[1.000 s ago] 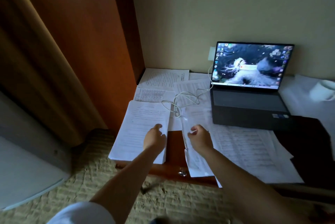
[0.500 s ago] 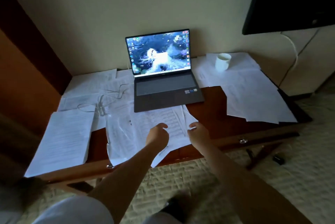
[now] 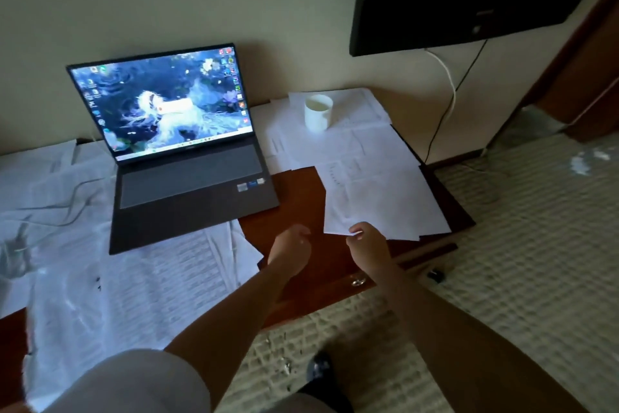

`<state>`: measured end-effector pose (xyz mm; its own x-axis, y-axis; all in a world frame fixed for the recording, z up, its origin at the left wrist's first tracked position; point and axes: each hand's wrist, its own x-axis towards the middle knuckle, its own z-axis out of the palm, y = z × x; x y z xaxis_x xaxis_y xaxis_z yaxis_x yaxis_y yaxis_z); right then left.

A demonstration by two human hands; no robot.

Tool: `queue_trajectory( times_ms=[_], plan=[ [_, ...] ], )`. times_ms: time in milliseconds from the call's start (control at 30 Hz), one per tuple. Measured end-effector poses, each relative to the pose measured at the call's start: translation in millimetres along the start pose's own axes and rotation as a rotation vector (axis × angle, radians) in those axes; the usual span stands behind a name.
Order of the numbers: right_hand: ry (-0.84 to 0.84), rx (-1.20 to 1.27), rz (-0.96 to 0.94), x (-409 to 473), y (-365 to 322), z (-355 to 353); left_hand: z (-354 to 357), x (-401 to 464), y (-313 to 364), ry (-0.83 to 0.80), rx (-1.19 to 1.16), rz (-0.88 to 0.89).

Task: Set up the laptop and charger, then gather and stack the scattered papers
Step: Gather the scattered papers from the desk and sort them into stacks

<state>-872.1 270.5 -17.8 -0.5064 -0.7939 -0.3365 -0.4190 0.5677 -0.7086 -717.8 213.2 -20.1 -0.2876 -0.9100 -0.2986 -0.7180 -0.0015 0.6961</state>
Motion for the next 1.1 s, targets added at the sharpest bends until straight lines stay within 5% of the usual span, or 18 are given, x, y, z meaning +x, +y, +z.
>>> queue_trajectory(
  times_ms=[433, 667, 767, 967, 1100],
  plan=[
    [0.017, -0.32, -0.079, 96.6, 29.9, -61.1, 65.5, 73.0, 66.0, -0.015, -0.146, -0.172],
    [0.111, -0.293, 0.352, 143.2, 65.2, -108.5, 91.9, 85.3, 95.7, 0.084, -0.49, -0.498],
    [0.023, -0.036, 0.345, 162.3, 67.8, -115.7, 101.5, 90.2, 106.4, 0.142, -0.42, -0.522],
    [-0.135, -0.079, 0.191, 166.8, 73.4, -126.6, 107.6, 84.1, 113.5, 0.27, -0.319, -0.599],
    [-0.382, -0.13, 0.164, 157.5, 85.6, -132.7, 115.9, 54.2, 111.6, 0.056, -0.146, -0.703]
  ],
)
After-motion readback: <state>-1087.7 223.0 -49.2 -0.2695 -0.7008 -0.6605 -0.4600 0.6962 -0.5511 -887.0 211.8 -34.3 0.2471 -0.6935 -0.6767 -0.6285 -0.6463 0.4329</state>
